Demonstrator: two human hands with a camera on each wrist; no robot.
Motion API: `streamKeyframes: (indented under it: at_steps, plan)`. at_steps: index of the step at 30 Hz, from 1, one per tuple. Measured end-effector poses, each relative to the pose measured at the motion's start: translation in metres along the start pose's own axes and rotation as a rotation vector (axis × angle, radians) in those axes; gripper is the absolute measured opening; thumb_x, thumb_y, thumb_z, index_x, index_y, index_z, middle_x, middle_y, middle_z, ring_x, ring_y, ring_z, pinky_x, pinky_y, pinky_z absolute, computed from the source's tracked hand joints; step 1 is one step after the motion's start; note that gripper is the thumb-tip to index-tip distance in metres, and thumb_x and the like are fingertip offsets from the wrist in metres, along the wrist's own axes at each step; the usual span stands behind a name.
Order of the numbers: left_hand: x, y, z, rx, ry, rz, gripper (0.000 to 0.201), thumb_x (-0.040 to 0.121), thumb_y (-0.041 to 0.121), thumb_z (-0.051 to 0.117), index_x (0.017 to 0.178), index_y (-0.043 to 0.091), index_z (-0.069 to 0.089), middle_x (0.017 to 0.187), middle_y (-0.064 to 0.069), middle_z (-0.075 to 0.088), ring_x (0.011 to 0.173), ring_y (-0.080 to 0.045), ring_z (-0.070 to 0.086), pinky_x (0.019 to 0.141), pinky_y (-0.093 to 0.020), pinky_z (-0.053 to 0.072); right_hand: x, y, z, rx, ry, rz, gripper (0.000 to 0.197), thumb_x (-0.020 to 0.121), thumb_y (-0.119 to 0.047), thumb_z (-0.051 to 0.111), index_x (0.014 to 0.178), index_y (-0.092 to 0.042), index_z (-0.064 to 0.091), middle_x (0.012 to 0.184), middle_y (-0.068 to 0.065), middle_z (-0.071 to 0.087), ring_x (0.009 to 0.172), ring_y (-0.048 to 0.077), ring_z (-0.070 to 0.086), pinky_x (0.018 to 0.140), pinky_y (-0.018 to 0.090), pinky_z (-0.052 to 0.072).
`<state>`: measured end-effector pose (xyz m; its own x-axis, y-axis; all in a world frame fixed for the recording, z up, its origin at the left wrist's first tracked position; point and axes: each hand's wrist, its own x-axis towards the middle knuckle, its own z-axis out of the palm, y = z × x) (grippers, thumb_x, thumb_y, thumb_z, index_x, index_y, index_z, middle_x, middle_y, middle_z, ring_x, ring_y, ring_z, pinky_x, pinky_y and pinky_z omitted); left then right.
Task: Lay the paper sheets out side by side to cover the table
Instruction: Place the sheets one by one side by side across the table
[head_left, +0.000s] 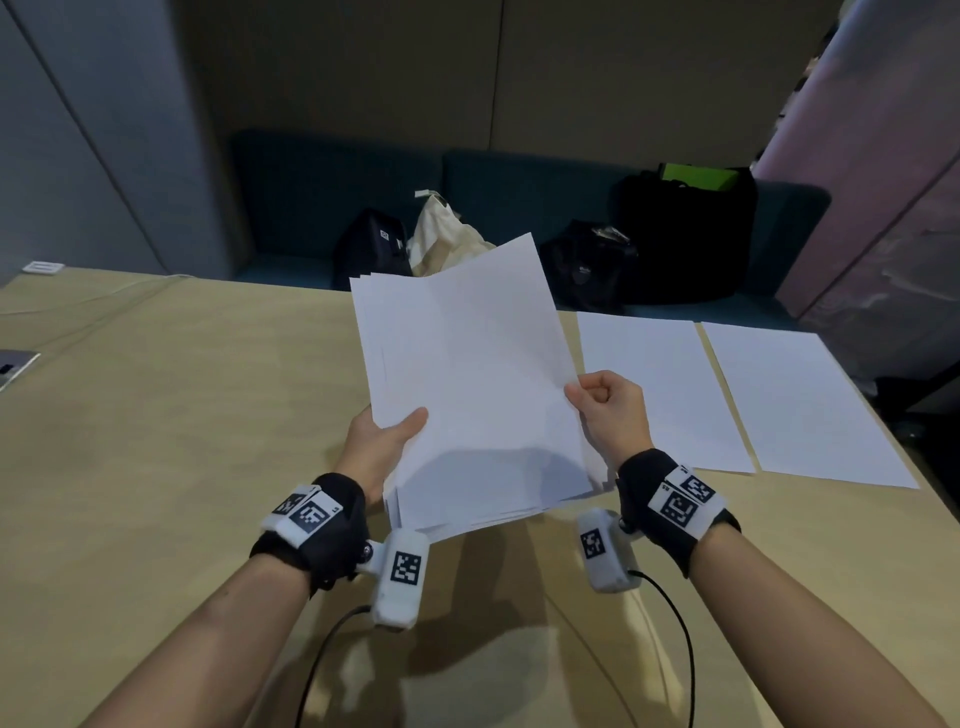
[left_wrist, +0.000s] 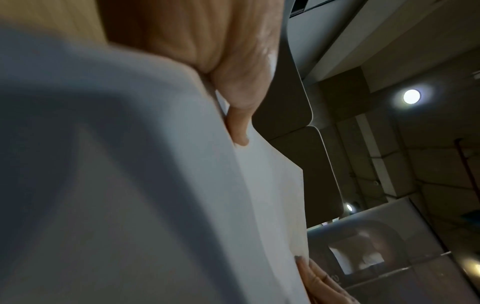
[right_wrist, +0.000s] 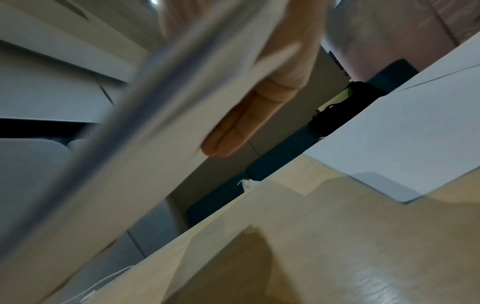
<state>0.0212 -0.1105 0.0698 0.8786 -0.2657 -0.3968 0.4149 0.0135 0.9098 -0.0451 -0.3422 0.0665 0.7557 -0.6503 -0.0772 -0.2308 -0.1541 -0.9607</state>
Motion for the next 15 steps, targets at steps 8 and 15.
streamKeyframes:
  at_steps: [8, 15]
  plan:
    - [0.005, 0.0, -0.026, 0.048, 0.061, 0.053, 0.035, 0.09, 0.017, 0.058, 0.123, 0.005, 0.055, 0.12, -0.011, 0.062, 0.107, -0.028, 0.06, 0.091, -0.036, 0.046, 0.002, -0.001, 0.025, -0.055, -0.028, 0.041, 0.016, 0.091, -0.018, 0.056, 0.076, -0.013, 0.056, 0.067, 0.003, 0.055, 0.066, 0.018, 0.05, 0.067, 0.029, 0.044]
    - [0.012, 0.002, -0.046, 0.022, 0.087, 0.064, 0.034, 0.092, 0.02, 0.055, 0.123, 0.006, 0.054, 0.111, -0.007, 0.062, 0.09, -0.017, 0.061, 0.074, -0.027, 0.047, 0.012, -0.002, 0.042, -0.082, -0.06, 0.094, 0.023, 0.093, -0.019, 0.052, 0.085, 0.0, 0.061, 0.078, 0.01, 0.054, 0.073, 0.02, 0.048, 0.075, 0.032, 0.04]
